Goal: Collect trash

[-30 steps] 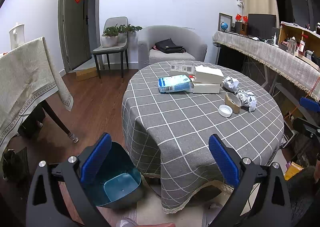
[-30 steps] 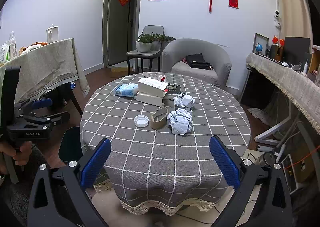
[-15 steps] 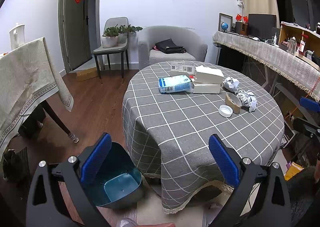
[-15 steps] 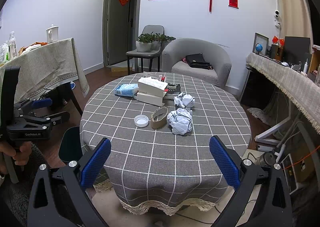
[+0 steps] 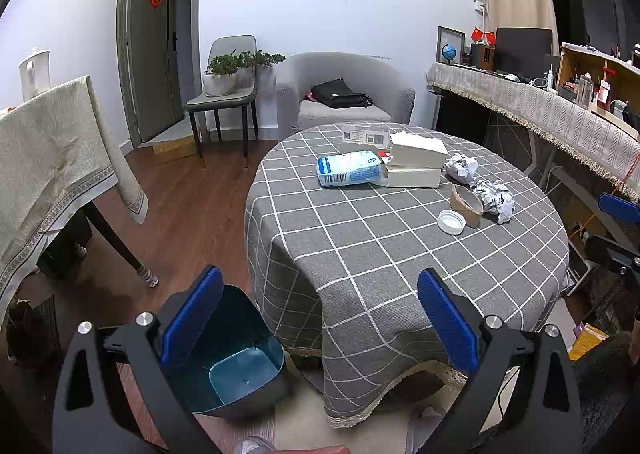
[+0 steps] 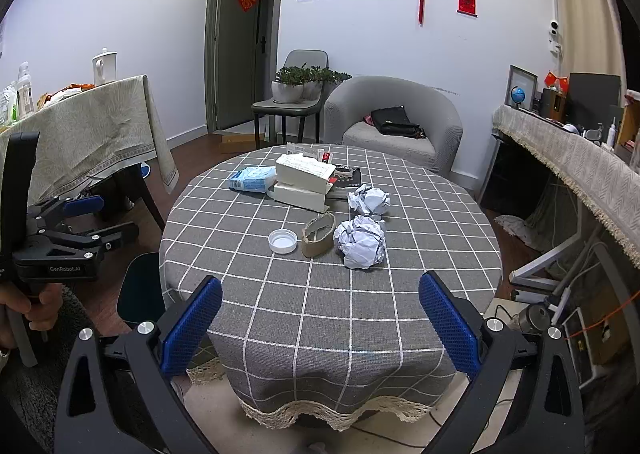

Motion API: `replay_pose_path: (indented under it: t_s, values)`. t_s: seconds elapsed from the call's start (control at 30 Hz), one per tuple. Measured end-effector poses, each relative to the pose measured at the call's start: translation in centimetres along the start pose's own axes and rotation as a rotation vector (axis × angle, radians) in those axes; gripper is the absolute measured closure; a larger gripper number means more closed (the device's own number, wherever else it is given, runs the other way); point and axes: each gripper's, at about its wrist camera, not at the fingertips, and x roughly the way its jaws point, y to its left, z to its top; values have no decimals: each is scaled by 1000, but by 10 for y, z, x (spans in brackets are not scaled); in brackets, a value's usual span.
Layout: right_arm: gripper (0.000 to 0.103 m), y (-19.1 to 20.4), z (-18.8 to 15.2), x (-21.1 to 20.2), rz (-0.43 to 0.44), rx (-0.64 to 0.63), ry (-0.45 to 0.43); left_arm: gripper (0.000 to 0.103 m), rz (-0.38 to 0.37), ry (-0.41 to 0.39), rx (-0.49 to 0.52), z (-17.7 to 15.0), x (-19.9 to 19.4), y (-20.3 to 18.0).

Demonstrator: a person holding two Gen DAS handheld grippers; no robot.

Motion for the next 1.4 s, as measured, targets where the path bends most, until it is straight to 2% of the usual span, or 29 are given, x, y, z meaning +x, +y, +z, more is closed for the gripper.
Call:
replay_pose_path:
  t_s: [1.23, 1.4]
  values:
    - [3, -6, 1, -1, 5, 25, -1, 3, 12, -7, 6, -1, -3, 4]
    - [3, 0, -4, -3, -20, 7, 1, 3, -36, -3, -42, -4, -3, 12]
